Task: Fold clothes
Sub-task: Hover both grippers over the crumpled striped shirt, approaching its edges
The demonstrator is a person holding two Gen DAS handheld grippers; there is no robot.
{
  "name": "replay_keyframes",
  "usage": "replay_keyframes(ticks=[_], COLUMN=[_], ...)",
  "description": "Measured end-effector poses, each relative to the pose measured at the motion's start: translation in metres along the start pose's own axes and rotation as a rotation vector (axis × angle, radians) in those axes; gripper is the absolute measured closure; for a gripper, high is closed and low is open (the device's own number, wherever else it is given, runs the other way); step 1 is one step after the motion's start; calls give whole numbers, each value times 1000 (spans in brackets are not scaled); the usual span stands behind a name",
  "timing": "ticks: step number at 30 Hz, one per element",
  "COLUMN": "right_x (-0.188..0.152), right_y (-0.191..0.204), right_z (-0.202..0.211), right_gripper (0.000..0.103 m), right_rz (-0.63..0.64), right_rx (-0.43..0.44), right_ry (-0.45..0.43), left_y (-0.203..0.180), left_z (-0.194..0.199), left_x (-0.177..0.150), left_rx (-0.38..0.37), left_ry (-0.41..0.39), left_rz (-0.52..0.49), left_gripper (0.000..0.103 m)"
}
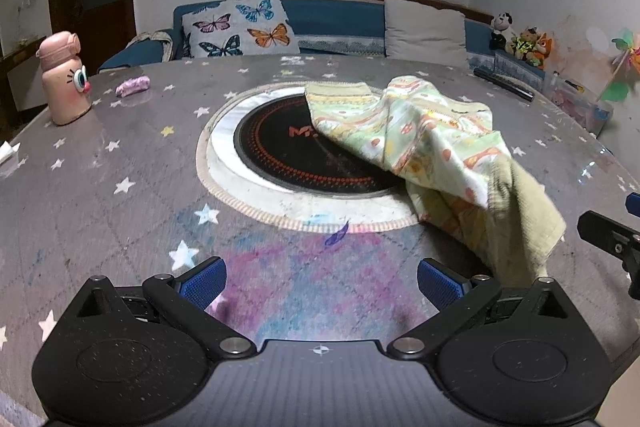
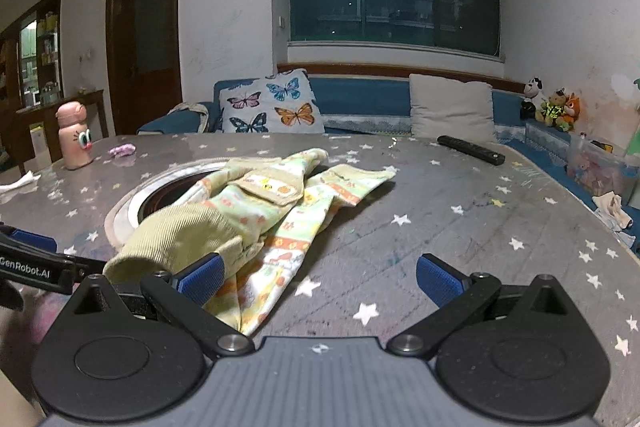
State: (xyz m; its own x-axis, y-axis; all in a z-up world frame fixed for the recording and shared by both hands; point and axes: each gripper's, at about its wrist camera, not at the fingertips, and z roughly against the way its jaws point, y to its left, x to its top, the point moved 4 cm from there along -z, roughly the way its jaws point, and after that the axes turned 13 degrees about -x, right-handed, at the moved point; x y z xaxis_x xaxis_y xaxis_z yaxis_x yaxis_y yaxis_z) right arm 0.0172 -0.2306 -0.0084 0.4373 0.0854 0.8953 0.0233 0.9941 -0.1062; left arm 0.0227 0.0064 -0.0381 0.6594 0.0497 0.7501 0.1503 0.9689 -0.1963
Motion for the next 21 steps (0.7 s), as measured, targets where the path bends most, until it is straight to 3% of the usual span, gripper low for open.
replay_keyframes(ticks=[21], right_x=[-21], right_y=[-2], right_z=[-2], right_gripper=[0], right_rz=[6], right_rx=[3], right_ry=[63], left_y=[-11], left_z=[1], left_x=[-8], left_rx=[-10], left_ry=[8], left_rz=[-15], left_gripper=[0])
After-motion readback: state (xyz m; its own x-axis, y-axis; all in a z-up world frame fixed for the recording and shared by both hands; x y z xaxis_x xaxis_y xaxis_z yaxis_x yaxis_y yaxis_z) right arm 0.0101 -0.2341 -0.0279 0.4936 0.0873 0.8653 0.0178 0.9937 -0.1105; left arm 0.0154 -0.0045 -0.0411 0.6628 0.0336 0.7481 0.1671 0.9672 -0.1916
